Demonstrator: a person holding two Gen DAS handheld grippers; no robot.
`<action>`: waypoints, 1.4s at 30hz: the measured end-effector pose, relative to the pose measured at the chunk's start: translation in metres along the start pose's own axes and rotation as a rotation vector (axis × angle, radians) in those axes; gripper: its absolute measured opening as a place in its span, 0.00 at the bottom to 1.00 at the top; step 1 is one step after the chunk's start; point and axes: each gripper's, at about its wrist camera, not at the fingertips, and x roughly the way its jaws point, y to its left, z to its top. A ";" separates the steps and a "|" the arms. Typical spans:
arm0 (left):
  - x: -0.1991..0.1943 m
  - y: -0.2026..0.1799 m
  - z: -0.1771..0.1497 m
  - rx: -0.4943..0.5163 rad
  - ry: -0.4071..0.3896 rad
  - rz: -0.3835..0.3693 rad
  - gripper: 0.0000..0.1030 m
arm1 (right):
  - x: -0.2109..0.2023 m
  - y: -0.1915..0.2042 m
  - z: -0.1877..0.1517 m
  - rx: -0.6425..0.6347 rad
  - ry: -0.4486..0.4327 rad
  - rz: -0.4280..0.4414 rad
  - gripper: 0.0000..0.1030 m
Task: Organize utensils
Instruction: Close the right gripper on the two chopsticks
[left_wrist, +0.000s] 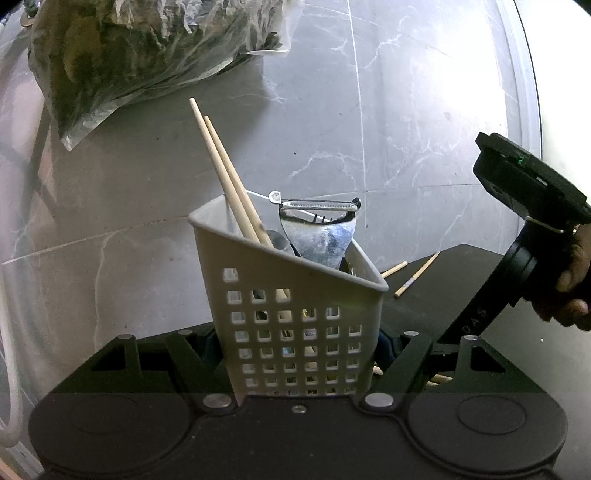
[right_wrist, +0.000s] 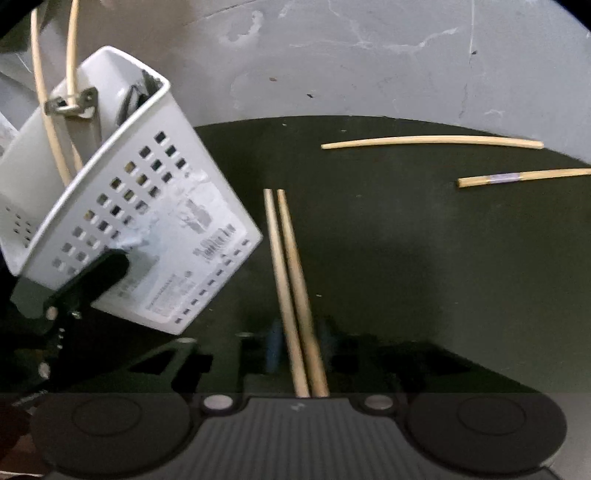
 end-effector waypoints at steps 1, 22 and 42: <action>0.000 0.000 0.000 0.000 -0.001 0.000 0.75 | 0.001 0.002 0.000 -0.015 0.000 0.002 0.45; -0.001 0.000 -0.002 -0.004 -0.009 0.001 0.75 | 0.009 0.035 -0.003 -0.210 -0.015 -0.135 0.13; -0.002 -0.002 0.000 0.002 -0.007 0.008 0.75 | 0.000 0.028 -0.004 -0.142 -0.072 -0.081 0.00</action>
